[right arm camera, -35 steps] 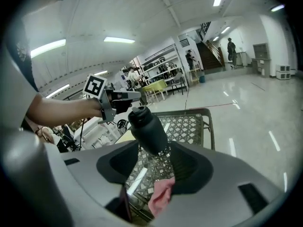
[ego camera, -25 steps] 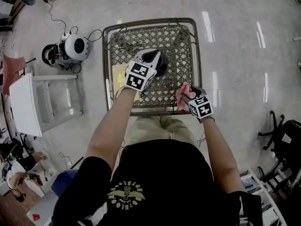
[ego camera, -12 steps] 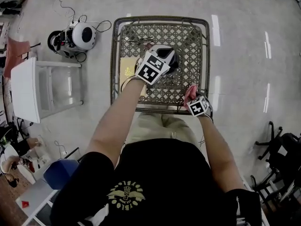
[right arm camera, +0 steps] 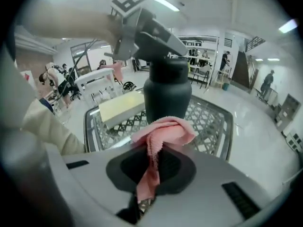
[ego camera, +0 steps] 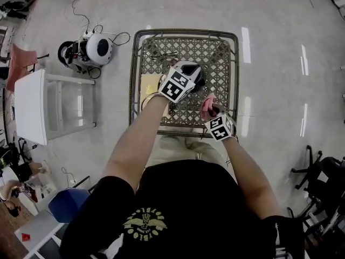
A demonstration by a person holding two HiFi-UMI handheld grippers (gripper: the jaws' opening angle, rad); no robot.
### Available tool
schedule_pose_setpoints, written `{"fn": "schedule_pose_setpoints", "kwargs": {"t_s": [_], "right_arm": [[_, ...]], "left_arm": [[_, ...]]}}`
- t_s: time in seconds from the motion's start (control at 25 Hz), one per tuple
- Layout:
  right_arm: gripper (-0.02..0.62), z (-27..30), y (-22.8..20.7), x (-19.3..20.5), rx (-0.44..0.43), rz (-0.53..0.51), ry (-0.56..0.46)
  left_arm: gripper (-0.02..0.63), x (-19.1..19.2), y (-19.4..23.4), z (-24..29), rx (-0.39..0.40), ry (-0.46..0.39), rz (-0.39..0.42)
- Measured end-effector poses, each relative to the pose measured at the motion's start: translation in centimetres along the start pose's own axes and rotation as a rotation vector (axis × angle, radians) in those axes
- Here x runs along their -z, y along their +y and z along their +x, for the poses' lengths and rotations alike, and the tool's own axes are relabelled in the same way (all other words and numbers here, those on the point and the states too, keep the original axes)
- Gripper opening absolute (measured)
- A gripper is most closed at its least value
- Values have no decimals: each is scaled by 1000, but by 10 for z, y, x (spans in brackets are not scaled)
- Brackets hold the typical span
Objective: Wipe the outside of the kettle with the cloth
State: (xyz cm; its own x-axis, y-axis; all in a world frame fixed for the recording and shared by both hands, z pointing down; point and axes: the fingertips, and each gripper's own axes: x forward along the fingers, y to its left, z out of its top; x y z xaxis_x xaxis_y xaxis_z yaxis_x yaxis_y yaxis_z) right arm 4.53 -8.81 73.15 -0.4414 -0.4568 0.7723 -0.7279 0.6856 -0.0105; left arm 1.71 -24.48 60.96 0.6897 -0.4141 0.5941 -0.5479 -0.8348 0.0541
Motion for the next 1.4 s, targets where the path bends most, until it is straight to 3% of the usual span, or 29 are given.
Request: {"fn": "schedule_pose_setpoints", "kwargs": {"t_s": [0.28, 0.68, 1.0, 1.4], "right_arm": [[26, -4, 0, -75, -31, -9, -97], [26, 24, 21, -105, -91, -45, -94], [25, 22, 8, -91, -122, -37, -66], [26, 27, -58, -68, -45, 12, 12]], "left_arm": [[9, -1, -1, -1, 35, 6, -19], [9, 5, -2, 4, 30, 59, 24], [9, 6, -4, 5, 41, 71, 32], [9, 2, -3, 4, 46, 72, 17]]}}
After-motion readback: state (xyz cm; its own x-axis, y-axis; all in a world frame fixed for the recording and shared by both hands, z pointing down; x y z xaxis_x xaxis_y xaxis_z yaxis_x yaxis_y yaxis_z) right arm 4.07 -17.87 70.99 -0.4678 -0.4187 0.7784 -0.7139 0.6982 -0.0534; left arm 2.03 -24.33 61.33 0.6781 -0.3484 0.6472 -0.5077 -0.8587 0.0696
